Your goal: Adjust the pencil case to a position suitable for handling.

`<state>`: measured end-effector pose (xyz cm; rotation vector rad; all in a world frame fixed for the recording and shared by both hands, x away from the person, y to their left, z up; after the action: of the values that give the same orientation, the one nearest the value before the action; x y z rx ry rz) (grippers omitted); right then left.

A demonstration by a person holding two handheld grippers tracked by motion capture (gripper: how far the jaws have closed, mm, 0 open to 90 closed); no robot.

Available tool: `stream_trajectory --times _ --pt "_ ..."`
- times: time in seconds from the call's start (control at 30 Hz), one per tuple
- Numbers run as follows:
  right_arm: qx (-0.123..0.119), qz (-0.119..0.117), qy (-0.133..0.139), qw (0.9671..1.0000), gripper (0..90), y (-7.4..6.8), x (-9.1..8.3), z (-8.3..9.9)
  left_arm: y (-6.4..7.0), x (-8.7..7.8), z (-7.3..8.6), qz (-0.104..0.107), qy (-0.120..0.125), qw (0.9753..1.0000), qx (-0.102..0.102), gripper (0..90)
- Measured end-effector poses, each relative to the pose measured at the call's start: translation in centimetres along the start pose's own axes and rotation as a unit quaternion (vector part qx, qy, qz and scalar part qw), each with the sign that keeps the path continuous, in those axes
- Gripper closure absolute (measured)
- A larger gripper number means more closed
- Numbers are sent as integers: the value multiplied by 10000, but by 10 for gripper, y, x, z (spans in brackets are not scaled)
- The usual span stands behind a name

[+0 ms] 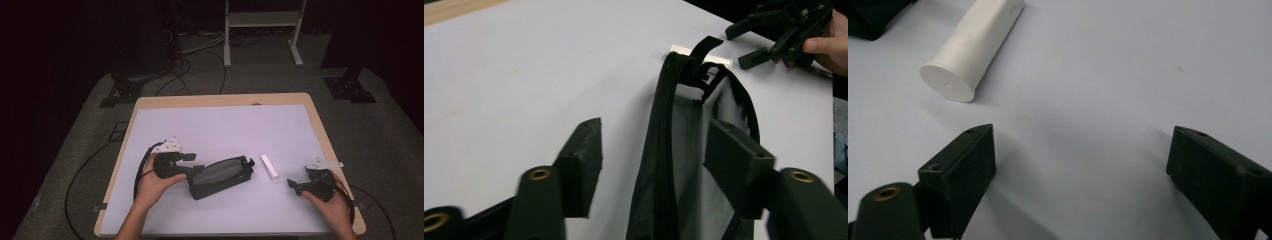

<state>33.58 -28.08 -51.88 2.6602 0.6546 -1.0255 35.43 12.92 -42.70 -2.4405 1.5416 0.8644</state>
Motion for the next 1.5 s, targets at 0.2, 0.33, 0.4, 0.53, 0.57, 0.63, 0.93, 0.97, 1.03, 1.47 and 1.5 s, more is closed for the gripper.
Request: stream_trajectory --times 0.2,0.33,0.4,0.53,0.57,0.63,0.93,0.97,1.03,1.47,1.5 --pt "1 0 0 10000 114 0 0 0 0 -12 2 -162 -13 9999 16 321" --pt "1 1 -1 10000 114 0 0 0 -1 -18 6 -244 -37 9997 -1 300" --pt "0 0 -1 10000 114 0 0 0 -2 -24 9 -288 -66 9996 -13 293" --pt "0 1 -1 10000 114 0 0 0 -3 -30 14 -381 -133 9992 -32 283" --pt "3 1 -2 10000 114 0 0 0 -4 -33 18 -431 -177 9989 -38 278" --pt "2 0 -2 10000 114 0 0 0 -5 -35 19 -463 -190 9987 -50 275" --pt "3 0 -2 10000 114 0 0 0 -9 -51 36 -687 -341 9970 -133 254" --pt "3 0 -2 10000 114 0 0 0 -9 -53 38 -716 -369 9966 -143 254" --pt "2 1 -3 10000 114 0 0 0 -10 -56 43 -782 -417 9959 -176 236" --pt "1 1 -2 10000 114 0 0 0 -20 -67 73 -1180 -737 9897 -346 180" --pt "1 1 -3 10000 114 0 0 0 -21 -67 76 -1207 -762 9891 -369 180"
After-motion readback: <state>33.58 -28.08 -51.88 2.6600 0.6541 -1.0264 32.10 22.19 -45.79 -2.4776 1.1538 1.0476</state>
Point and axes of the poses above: each handheld gripper's, and its own axes: x roughly forward along the jaws, z roughly out of its underside, y roughly to its right, the point moved 5 cm from there along x, roughly forward along the jaws, and after that the axes turned 4 degrees about z, right-handed, at the moved point
